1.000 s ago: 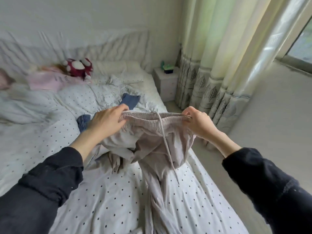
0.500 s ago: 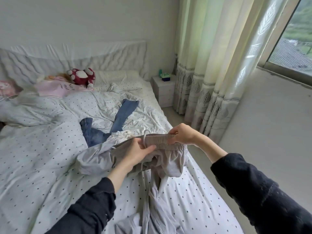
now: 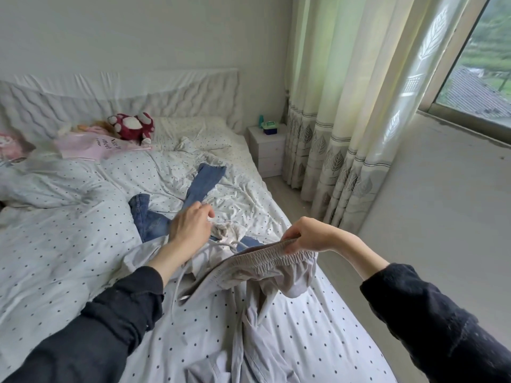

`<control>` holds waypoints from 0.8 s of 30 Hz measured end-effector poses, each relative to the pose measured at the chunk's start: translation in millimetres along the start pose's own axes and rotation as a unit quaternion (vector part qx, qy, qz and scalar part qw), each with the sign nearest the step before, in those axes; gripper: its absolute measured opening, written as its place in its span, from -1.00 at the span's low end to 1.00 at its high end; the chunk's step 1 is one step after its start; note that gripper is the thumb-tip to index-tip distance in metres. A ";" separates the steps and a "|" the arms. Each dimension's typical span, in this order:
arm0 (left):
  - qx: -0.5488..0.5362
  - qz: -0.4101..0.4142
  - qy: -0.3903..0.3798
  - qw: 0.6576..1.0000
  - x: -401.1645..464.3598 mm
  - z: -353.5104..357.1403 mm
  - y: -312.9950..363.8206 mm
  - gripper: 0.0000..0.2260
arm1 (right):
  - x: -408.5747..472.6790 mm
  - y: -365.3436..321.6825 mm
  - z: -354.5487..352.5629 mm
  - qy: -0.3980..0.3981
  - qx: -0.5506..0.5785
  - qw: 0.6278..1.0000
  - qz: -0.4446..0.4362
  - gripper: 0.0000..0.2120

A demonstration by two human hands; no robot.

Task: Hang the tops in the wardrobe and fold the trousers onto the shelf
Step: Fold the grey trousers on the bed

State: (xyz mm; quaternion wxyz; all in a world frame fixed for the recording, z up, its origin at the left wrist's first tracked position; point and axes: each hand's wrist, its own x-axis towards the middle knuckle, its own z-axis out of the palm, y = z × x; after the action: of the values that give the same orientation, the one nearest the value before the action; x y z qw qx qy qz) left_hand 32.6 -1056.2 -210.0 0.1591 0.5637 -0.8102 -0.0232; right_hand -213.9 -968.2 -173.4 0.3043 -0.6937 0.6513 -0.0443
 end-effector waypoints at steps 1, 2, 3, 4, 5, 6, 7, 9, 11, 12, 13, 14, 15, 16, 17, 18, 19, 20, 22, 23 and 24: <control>-0.069 -0.019 -0.037 0.997 -2.8 3.7 2.9 -0.89 | -0.5 0.5 -2.9 -0.001 0.011 1.000 0.000 -0.78; -0.132 -0.025 -0.078 0.988 -6.3 8.4 5.1 -0.94 | -0.4 1.9 -5.9 0.000 0.025 1.000 0.002 -0.79; -0.177 -0.014 -0.109 0.978 -9.0 14.7 6.6 -0.96 | -0.1 3.9 -9.5 0.002 0.041 0.999 0.006 -0.82; -0.212 0.001 -0.133 0.968 -14.1 21.3 7.5 -0.96 | -0.2 6.2 -12.4 0.006 0.058 0.998 0.010 -0.85; -0.241 0.010 -0.147 0.959 -17.9 29.5 6.1 -0.96 | -0.2 8.9 -15.0 0.010 0.074 0.997 0.014 -0.89; -0.263 0.013 -0.158 0.952 -21.2 35.5 4.1 -0.94 | 0.2 11.4 -16.8 0.015 0.087 0.996 0.017 -0.90; -0.271 0.013 -0.169 0.947 -23.1 40.5 0.3 -0.88 | 0.4 13.5 -18.1 0.018 0.100 0.995 0.020 -0.89; -0.249 0.019 -0.194 0.949 -24.8 45.2 -8.3 -0.71 | 1.6 16.7 -18.9 0.024 0.131 0.991 0.026 -0.87; -0.206 0.033 -0.183 0.961 -22.4 45.0 -14.3 -0.61 | 3.9 17.5 -20.3 0.028 0.144 0.989 0.020 -0.89; -0.192 0.029 -0.169 0.966 -20.6 44.0 -16.2 -0.61 | 5.9 17.4 -21.8 0.029 0.136 0.990 0.013 -0.89; -0.180 0.019 -0.156 0.971 -18.3 44.3 -18.5 -0.62 | 7.9 17.1 -24.2 0.034 0.121 0.992 0.008 -0.89; -0.162 0.005 -0.149 0.976 -16.3 45.0 -21.3 -0.64 | 10.2 17.2 -27.0 0.044 0.105 0.994 0.006 -0.87; -0.133 -0.010 -0.149 0.980 -15.0 46.1 -24.5 -0.65 | 12.3 17.5 -29.9 0.057 0.092 0.994 0.007 -0.86; -0.094 -0.022 -0.156 0.983 -14.2 47.0 -27.2 -0.66 | 15.0 18.7 -33.1 0.074 0.082 0.994 0.011 -0.84; -0.058 -0.027 -0.163 0.985 -12.6 47.9 -29.5 -0.67 | 17.8 20.1 -37.0 0.090 0.074 0.993 0.017 -0.83; -0.037 -0.030 -0.171 0.984 -12.5 48.0 -30.8 -0.67 | 19.8 20.9 -40.0 0.105 0.069 0.992 0.023 -0.83; -0.030 -0.030 -0.173 0.984 -10.7 47.5 -31.3 -0.69 | 21.3 21.3 -43.5 0.118 0.064 0.991 0.027 -0.82; -0.035 -0.029 -0.166 0.985 -6.9 45.6 -32.4 -0.72 | 23.0 21.3 -47.1 0.131 0.056 0.989 0.030 -0.81; -0.065 -0.045 -0.135 0.988 5.4 34.6 -35.5 -0.77 | 26.3 20.4 -55.8 0.176 0.032 0.983 0.045 -0.78; -0.080 -0.051 -0.112 0.989 15.4 25.0 -36.6 -0.78 | 27.8 18.6 -62.5 0.205 0.017 0.977 0.056 -0.77; -0.094 -0.056 -0.086 0.990 24.3 14.6 -36.6 -0.79 | 28.1 17.2 -67.4 0.235 0.006 0.969 0.070 -0.76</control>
State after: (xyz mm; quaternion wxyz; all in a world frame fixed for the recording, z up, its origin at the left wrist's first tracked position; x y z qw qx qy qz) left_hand 53.9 -1093.9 -226.2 0.1393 0.5866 -0.7824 -0.1563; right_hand -255.6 -1018.4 -136.4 0.1494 -0.6143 0.7514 -0.1889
